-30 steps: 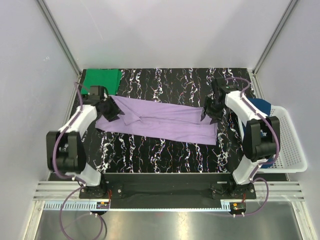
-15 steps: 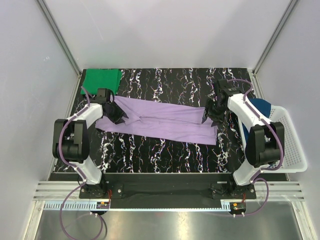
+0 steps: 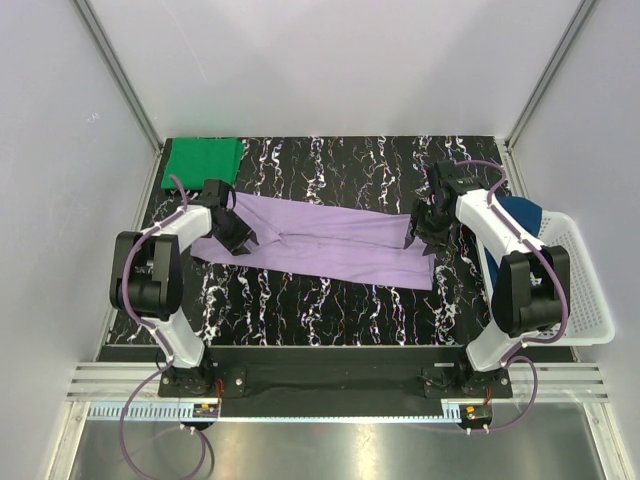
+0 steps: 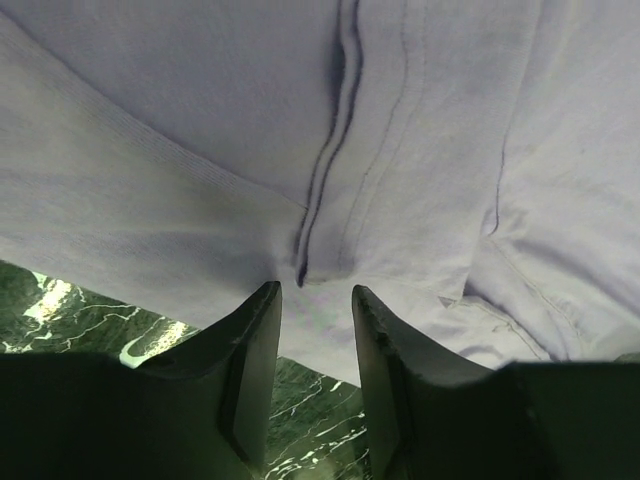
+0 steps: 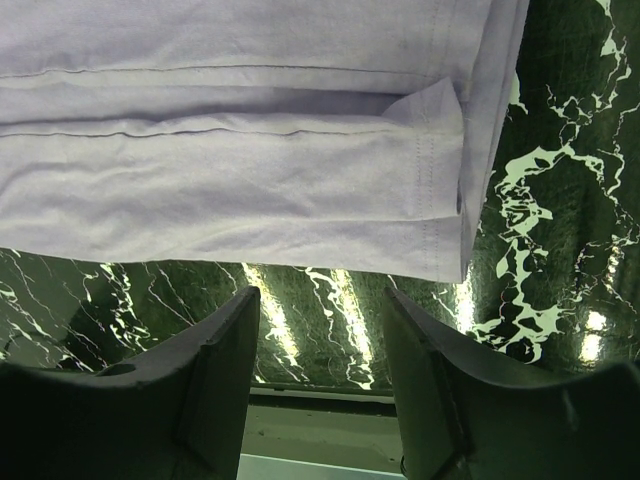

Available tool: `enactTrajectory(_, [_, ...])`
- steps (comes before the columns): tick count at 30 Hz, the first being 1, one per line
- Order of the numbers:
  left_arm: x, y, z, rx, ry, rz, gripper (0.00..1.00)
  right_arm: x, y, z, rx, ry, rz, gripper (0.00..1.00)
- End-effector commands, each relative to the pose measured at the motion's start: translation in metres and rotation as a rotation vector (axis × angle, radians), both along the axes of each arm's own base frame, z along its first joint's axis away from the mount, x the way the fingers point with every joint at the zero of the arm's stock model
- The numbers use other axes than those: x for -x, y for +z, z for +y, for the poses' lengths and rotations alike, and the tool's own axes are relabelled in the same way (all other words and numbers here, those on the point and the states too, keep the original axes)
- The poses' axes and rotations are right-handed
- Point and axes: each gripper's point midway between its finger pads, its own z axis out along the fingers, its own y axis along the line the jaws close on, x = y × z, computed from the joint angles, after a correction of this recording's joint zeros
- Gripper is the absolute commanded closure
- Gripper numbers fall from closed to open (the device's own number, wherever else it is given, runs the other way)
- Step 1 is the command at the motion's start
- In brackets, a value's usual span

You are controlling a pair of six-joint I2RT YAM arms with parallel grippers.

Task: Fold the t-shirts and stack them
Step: Fold the tshirt

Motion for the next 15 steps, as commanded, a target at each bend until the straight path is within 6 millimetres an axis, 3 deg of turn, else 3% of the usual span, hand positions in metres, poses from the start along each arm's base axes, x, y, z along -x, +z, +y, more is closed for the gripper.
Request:
enactTrajectory(1, [-0.018,0.009,0.006,-0.036,0.018,-0.037,0.61,-0.001,0.015,0.005,-0.025,0.014,-0.055,0.41])
enactTrajectory(7, [-0.023,0.005,0.005,-0.032,0.018,-0.041,0.64,-0.001,0.016,0.004,-0.019,0.019,-0.058,0.41])
enactTrajectory(14, [-0.032,0.006,0.002,-0.023,0.018,-0.060,0.78,0.003,0.013,0.005,-0.023,0.025,-0.048,0.41])
enactTrajectory(15, [-0.032,0.006,0.002,-0.023,0.018,-0.065,0.84,0.003,0.013,0.005,-0.023,0.026,-0.048,0.41])
